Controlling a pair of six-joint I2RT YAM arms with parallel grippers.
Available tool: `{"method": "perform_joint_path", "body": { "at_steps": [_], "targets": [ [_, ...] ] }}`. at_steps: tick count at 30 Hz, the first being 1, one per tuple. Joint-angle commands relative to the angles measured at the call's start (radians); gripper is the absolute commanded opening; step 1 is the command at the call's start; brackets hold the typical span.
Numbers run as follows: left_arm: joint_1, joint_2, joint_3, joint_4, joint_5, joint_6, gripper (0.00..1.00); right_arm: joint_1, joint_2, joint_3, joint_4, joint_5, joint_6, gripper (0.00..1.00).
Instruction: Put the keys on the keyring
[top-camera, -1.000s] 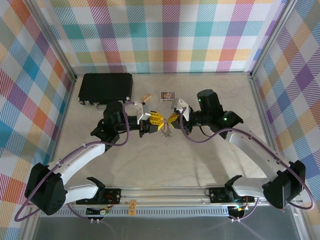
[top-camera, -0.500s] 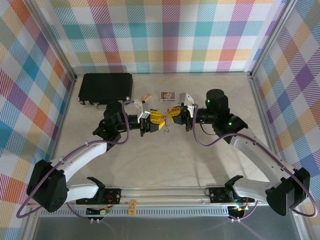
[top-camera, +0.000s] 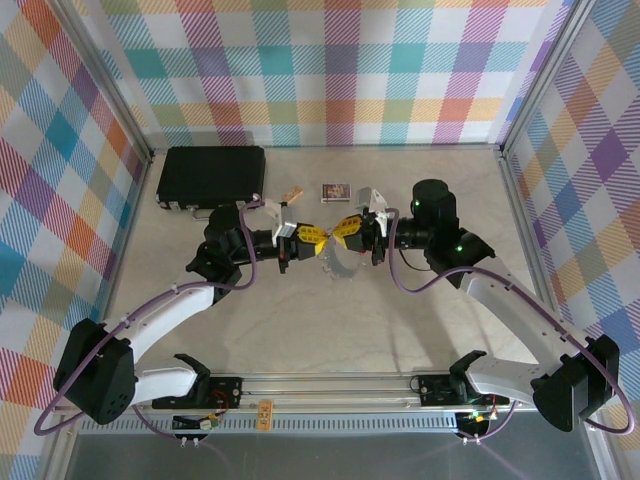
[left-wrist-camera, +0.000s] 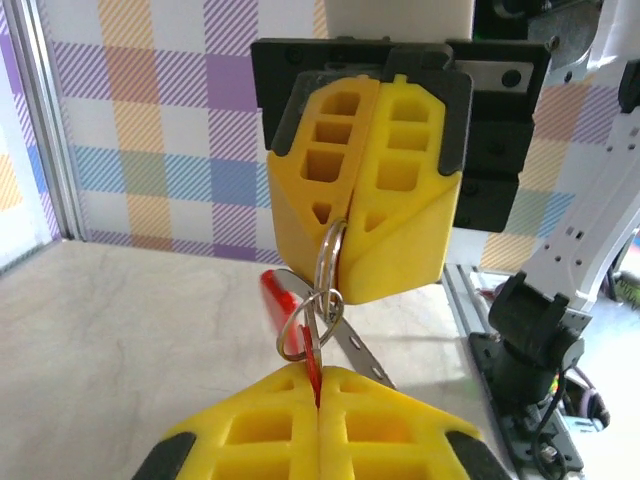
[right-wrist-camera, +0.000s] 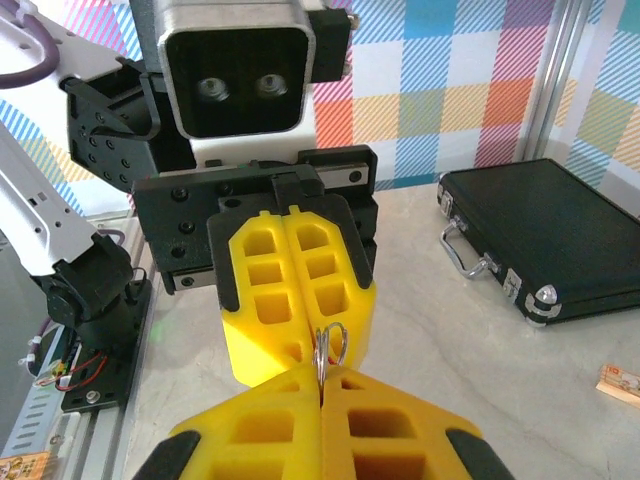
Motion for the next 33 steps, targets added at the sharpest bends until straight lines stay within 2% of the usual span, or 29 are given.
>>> {"method": "perform_joint_path", "body": {
  "at_steps": [1, 16, 20, 21, 23, 25, 29, 33],
  "targets": [
    [-0.001, 0.017, 0.005, 0.05, 0.064, -0.012, 0.0, -0.004, -0.018, -0.018, 0.066, -0.023, 0.024, 0.0],
    [-0.004, 0.088, 0.04, 0.026, 0.134, -0.034, 0.0, -0.004, -0.053, -0.062, 0.21, 0.004, 0.096, 0.0],
    [-0.005, 0.083, 0.037, 0.031, 0.119, -0.035, 0.0, -0.004, -0.055, -0.062, 0.199, 0.01, 0.092, 0.0],
    [-0.005, 0.077, 0.034, 0.035, 0.113, -0.035, 0.01, -0.004, -0.055, -0.065, 0.195, 0.012, 0.089, 0.0],
    [-0.005, 0.065, 0.024, 0.051, 0.098, -0.034, 0.19, -0.003, -0.06, -0.072, 0.191, 0.023, 0.084, 0.0],
    [-0.005, 0.059, 0.012, 0.068, 0.089, -0.036, 0.29, -0.004, -0.065, -0.081, 0.193, 0.026, 0.082, 0.0],
    [-0.005, 0.071, 0.005, 0.105, 0.088, -0.049, 0.31, -0.005, -0.076, -0.089, 0.207, 0.029, 0.092, 0.0],
    [-0.005, 0.095, -0.011, 0.214, 0.095, -0.111, 0.31, -0.009, -0.084, -0.095, 0.227, 0.029, 0.105, 0.0]
  ]
}}
